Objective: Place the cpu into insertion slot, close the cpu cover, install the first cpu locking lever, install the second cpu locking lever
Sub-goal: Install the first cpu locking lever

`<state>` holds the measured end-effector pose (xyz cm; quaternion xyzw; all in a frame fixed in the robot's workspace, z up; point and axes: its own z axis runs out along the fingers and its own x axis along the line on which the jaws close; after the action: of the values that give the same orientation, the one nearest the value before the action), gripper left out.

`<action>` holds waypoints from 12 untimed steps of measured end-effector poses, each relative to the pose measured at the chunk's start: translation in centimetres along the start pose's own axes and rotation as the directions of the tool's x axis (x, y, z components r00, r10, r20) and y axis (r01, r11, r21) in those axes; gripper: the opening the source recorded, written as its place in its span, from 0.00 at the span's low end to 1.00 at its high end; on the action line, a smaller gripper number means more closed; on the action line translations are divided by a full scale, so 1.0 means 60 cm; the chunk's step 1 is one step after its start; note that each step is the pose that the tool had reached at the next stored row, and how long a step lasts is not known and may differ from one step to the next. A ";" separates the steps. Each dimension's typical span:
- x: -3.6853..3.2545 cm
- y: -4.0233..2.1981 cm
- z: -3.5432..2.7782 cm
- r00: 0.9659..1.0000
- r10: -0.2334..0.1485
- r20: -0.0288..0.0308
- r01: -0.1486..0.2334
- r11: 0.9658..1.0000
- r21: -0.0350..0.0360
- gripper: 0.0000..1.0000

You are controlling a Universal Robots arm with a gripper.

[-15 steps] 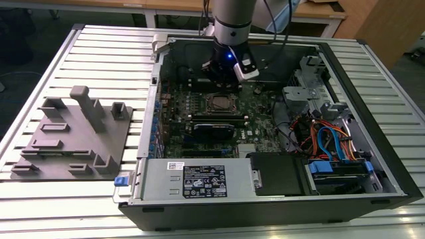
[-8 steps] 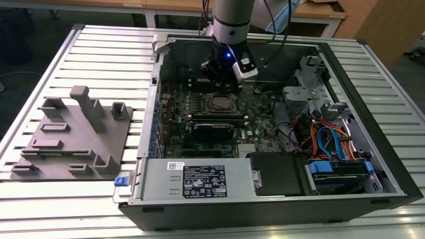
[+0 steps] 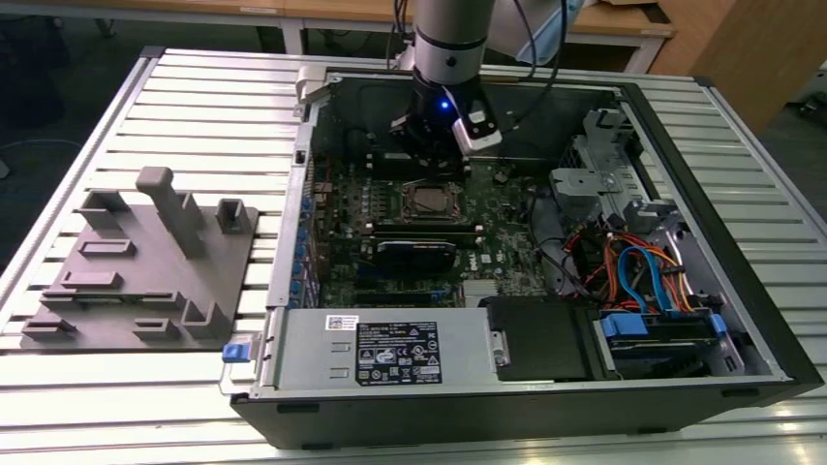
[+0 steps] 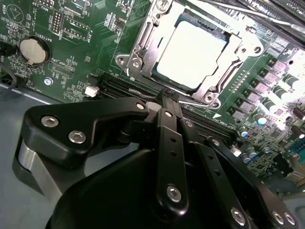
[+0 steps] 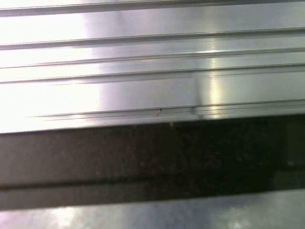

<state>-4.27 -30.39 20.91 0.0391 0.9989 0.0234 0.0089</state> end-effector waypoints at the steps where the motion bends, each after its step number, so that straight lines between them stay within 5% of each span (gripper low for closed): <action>1: 0.000 0.001 0.000 1.000 0.000 0.000 0.000 1.000 0.000 0.10; 12: -0.009 0.004 0.001 1.000 -0.019 -0.001 0.019 1.000 0.000 0.10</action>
<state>-3.72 -30.19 20.89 0.0294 0.9993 0.0235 0.0085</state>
